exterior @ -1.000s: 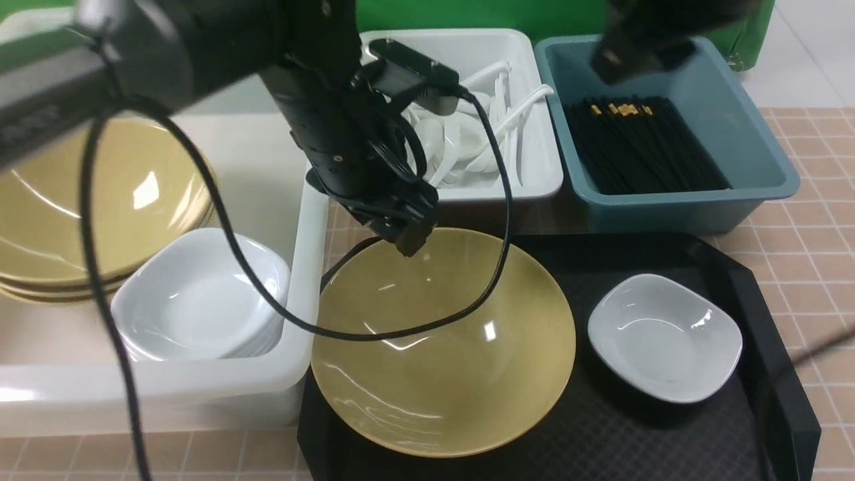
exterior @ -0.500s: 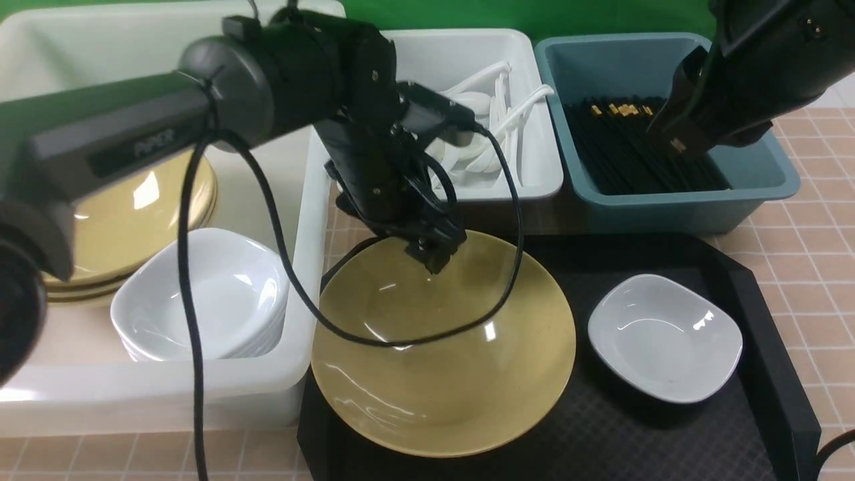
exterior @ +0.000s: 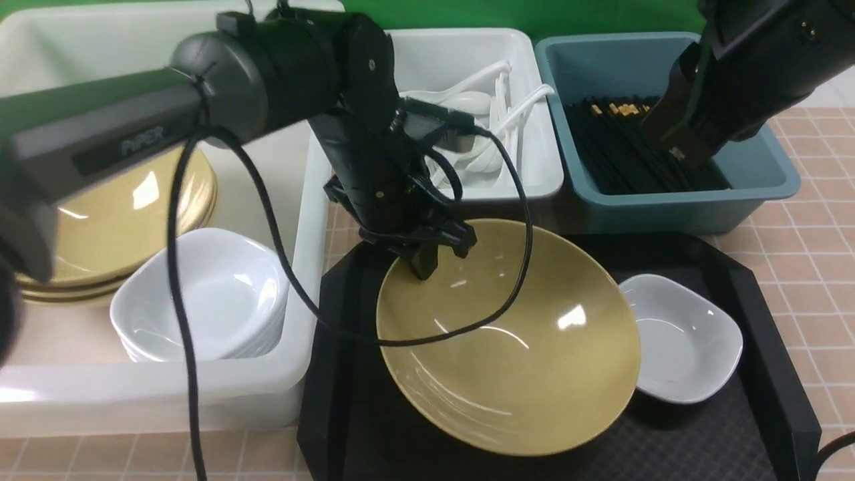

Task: On brown table put chopsticks spoon bowls plates into blue grey white boxes.
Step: 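Grasp the large bowl on the tray by its rim, then place the tan bowl onto the bowl stack in the left bin with the left gripper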

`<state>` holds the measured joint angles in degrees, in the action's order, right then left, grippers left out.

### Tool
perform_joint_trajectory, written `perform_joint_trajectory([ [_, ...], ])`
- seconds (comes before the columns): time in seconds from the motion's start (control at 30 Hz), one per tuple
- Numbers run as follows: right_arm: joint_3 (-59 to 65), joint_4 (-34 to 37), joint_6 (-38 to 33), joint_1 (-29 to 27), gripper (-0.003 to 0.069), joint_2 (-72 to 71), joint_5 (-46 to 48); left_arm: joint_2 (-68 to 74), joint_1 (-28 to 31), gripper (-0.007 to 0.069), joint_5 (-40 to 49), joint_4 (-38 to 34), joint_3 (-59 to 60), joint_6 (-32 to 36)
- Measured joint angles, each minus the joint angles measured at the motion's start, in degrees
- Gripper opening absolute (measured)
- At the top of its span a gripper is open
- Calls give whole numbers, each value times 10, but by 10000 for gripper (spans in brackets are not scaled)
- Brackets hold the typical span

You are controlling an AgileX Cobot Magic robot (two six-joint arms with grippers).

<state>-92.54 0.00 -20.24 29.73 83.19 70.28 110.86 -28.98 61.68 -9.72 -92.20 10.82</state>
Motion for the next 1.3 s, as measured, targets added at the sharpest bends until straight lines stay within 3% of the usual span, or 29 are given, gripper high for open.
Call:
perform_joint_trajectory([
  [0.07, -10, 10, -16, 25, 41, -1, -2, -42, 7, 11, 3, -21, 2, -3],
  [0.2, -40, 16, -37, 81, 36, -1, -8, -114, 45, 10, 3, -67, 5, 2],
  [0.33, -99, 19, -55, 164, 36, -2, -24, -192, 140, 8, 11, -192, 5, 23],
  [0.47, -155, 19, -69, 218, 36, -1, -32, -252, 287, 8, 51, -243, 5, 39],
  [0.63, -172, 19, -71, 236, 36, 2, -31, -303, 494, 8, 78, -230, 34, 52],
  [0.67, -172, 19, -71, 236, 36, 3, -31, -306, 503, 8, 77, -227, 37, 52],
  [0.77, -172, 12, -72, 236, 36, 13, -26, -302, 615, 8, 47, -208, 89, 54],
  [0.93, -172, 0, -72, 236, 36, 30, -13, -242, 641, 8, -31, -210, 132, 55],
  [1.13, -172, 0, -72, 236, 36, 39, 15, -163, 640, 32, -63, -227, 136, 59],
  [1.3, -172, -6, -72, 236, 38, 40, 20, -132, 641, 185, -72, -221, 136, 77],
])
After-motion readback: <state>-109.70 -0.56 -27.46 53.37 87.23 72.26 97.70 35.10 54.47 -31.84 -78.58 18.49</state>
